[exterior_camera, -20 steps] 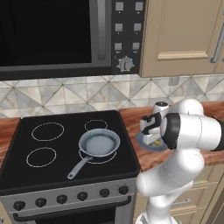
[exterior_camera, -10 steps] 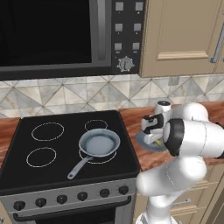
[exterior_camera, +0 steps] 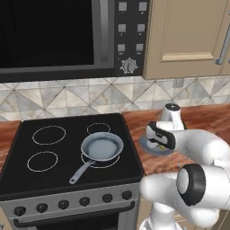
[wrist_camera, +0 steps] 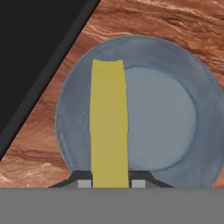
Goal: Pick up the butter stick and place it in the pan. Then turn on the burner for the pan.
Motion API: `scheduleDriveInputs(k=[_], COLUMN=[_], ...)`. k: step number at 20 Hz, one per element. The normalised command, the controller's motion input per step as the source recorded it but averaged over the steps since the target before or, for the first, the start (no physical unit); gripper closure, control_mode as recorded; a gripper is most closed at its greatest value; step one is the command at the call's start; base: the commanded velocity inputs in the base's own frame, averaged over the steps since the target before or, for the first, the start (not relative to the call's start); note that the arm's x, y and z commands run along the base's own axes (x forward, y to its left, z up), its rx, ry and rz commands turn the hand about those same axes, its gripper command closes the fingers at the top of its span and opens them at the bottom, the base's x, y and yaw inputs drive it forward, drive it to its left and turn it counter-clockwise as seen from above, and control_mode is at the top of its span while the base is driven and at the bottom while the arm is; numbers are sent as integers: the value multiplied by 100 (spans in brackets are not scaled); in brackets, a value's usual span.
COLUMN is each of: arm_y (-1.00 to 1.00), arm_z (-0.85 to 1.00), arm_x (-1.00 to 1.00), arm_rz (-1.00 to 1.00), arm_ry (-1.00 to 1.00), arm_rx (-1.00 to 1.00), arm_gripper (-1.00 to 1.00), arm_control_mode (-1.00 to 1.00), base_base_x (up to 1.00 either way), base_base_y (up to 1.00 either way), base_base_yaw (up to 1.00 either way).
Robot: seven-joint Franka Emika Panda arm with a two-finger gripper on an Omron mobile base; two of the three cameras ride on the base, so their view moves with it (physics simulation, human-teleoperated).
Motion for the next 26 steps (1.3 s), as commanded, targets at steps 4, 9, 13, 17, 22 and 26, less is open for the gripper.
scheduleDriveInputs(k=[4, 9, 13, 17, 22, 26], arm_y=[69, 60, 59, 67, 71, 65], arm_z=[55, 51, 21, 5, 0, 0], arm_x=[-4, 0, 5, 14, 24, 23], arm_rz=[1, 2, 2, 3, 3, 2], arm_ry=[-8, -3, 0, 0, 0, 0], arm_rx=[0, 0, 0, 0, 0, 0], arm_gripper=[100, 100, 100, 100, 100, 100], arm_control_mode=[-100, -100, -100, -100, -100, -100], base_base_x=[0, 0, 0, 0, 0, 0], base_base_y=[0, 0, 0, 0, 0, 0], base_base_yaw=[0, 0, 0, 0, 0, 0])
